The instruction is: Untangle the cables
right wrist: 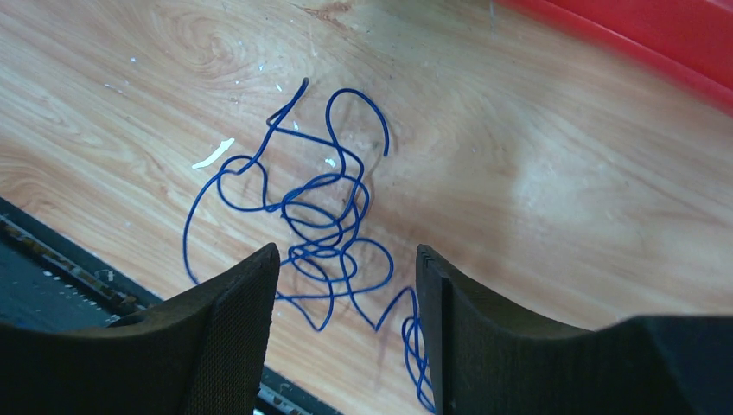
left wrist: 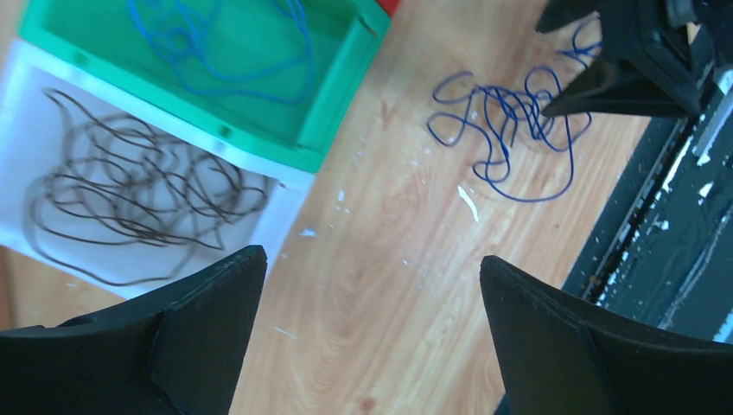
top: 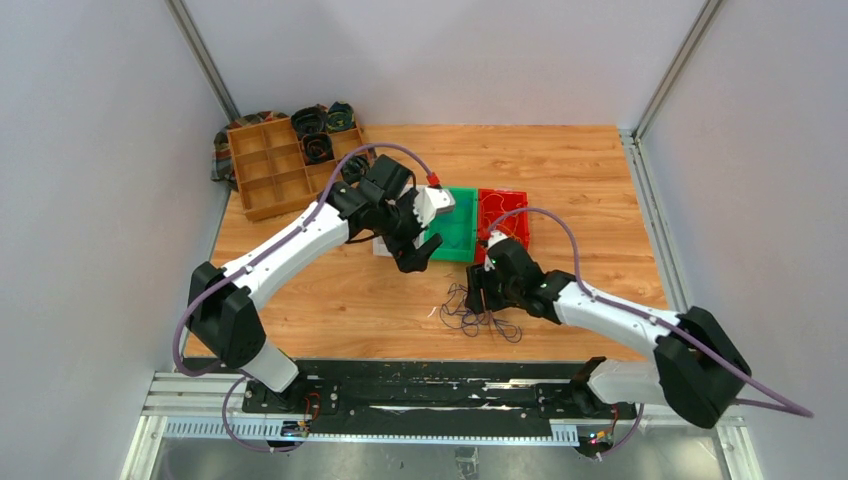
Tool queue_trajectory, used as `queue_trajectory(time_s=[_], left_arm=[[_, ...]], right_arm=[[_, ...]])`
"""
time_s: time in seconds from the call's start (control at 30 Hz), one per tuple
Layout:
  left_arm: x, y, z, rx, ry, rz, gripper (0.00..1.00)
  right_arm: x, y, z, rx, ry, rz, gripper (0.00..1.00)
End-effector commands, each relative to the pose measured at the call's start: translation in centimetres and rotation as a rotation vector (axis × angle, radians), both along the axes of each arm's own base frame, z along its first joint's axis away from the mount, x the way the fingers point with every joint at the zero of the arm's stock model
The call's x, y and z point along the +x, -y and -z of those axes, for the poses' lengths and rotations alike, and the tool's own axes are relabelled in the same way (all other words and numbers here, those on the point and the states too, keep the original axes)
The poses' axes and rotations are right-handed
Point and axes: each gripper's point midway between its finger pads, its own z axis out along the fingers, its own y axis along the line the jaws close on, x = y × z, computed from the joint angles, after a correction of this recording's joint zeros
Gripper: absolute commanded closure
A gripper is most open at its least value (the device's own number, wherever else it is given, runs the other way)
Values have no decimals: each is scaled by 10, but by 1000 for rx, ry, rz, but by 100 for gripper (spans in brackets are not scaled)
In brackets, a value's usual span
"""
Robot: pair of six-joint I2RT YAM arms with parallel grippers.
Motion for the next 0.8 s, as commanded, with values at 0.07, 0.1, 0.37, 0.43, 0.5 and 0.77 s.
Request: queue_trajectory(time_s=[0.07,0.1,0.37,0.43,0.5,0.77], left_arm=[[-20,-4,-9,-57,-41,-12,6],[-20,-5,-11,-62,-35,-17,7],[-7,-15,-31,-106,6,-80,12],[-10,-17,-34,-119,1,-86,14],[-15,-17,-38,-135,3,-77,15],[-39,-12,-49,-218,-46,-20,21]], right_arm=[[18,-30,13,-27,46,-118,41],[18,-32,18,-39,44,-128,41],[33,-41,6,-43,99,-94,96],[36,-44,-12,-12,126,-82,99],[38,-49,-34,35,152,-76,99],[39,-69,-125,279,267,-64,99]])
